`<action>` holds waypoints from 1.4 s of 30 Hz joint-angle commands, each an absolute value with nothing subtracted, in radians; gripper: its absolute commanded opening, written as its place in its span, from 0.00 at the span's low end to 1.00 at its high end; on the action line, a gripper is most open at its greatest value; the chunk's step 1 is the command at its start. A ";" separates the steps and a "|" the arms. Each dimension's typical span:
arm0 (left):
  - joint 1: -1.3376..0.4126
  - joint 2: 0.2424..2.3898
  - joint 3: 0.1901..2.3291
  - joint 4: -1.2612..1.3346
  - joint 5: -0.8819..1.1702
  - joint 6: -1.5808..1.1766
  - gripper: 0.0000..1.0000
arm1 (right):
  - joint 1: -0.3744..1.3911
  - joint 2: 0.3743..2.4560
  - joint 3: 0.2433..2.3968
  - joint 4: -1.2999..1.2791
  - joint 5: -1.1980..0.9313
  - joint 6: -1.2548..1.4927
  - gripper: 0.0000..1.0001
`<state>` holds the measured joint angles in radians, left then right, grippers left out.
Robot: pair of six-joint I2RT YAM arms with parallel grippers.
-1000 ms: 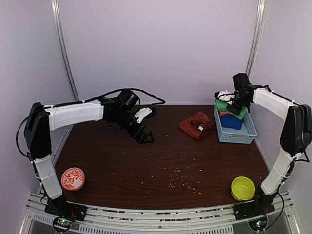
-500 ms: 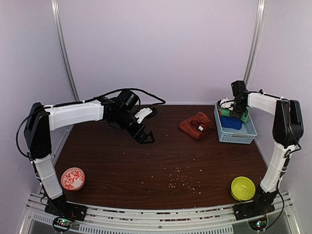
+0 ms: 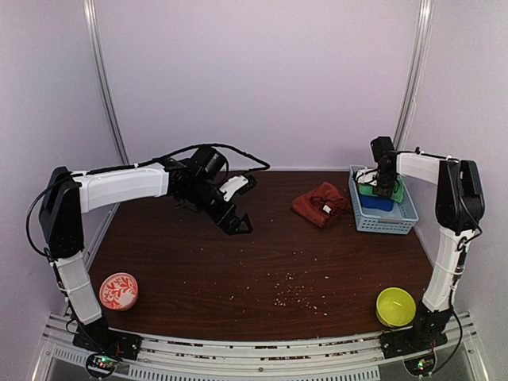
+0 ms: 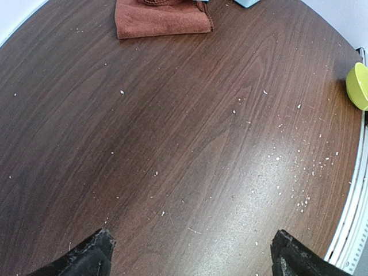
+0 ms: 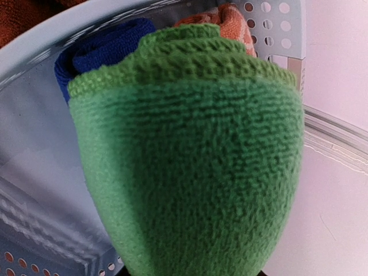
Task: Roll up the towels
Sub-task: Place the towel in the bin.
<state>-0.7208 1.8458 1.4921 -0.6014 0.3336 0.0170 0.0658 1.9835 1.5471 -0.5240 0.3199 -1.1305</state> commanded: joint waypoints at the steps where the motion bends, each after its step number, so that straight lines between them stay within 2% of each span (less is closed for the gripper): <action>1: -0.717 1.840 1.482 -0.576 0.348 0.022 0.98 | 0.066 1.986 1.564 -0.527 0.356 -1.157 0.00; 9: -0.717 1.845 1.483 -0.578 0.351 0.021 0.98 | 0.077 2.000 1.529 -0.513 0.381 -1.210 0.00; 16: -0.717 1.846 1.485 -0.581 0.355 0.019 0.98 | 0.096 1.996 1.425 -0.374 0.457 -1.269 0.00; 38: -0.716 1.857 1.488 -0.586 0.368 0.018 0.98 | 0.183 2.061 1.513 -0.374 0.417 -1.150 0.00; 42: -0.717 1.858 1.488 -0.586 0.368 0.018 0.98 | 0.180 1.974 1.411 -0.301 0.368 -1.118 0.00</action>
